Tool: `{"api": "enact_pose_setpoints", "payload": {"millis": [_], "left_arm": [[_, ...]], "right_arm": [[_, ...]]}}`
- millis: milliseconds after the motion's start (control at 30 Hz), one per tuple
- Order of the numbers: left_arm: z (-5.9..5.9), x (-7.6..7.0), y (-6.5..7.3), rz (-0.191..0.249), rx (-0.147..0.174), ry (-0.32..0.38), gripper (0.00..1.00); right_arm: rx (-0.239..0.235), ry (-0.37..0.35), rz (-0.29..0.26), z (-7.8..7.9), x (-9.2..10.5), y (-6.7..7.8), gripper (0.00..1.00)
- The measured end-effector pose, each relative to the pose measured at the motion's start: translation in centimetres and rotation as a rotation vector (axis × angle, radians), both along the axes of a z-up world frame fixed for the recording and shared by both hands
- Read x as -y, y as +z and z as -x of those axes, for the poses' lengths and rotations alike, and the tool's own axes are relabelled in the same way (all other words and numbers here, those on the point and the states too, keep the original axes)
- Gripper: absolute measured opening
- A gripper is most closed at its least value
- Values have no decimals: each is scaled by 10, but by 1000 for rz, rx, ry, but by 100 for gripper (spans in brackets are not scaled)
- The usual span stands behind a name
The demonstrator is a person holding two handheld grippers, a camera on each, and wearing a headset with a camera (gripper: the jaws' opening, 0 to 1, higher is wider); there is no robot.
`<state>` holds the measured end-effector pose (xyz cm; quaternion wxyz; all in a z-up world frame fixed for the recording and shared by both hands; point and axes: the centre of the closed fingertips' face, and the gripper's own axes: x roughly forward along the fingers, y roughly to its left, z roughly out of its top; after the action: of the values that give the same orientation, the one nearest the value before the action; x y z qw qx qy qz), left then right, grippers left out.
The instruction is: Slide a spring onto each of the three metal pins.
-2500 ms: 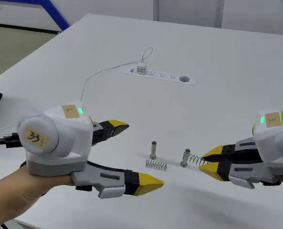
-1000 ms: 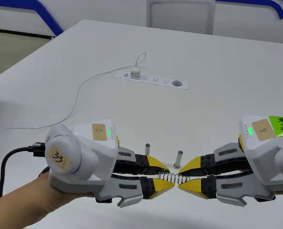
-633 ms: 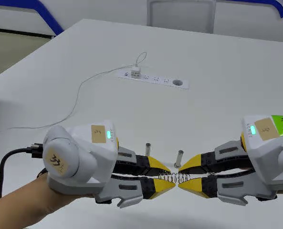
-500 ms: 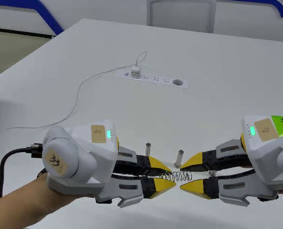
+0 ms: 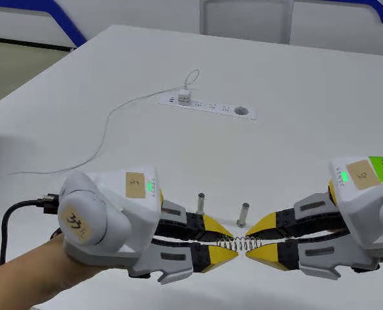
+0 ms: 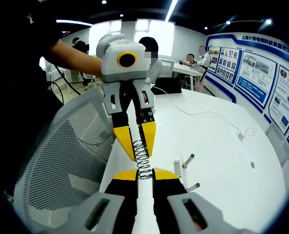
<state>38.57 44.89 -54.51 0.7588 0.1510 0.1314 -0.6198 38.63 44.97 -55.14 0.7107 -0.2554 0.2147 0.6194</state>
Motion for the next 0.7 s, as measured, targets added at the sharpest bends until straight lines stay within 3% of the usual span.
{"api": "enact_pose_setpoints", "payload": {"millis": [333, 567, 700], "left_arm": [[1, -2, 12, 29, 20, -6, 10], [3, -3, 9, 1, 35, -18, 10], [2, -3, 8, 3, 29, -11, 10]], "right_arm": [[-58, 2, -138, 3, -2, 24, 11], [-87, 28, -203, 9, -9, 35, 11], [-82, 26, -207, 9, -11, 36, 11]]}}
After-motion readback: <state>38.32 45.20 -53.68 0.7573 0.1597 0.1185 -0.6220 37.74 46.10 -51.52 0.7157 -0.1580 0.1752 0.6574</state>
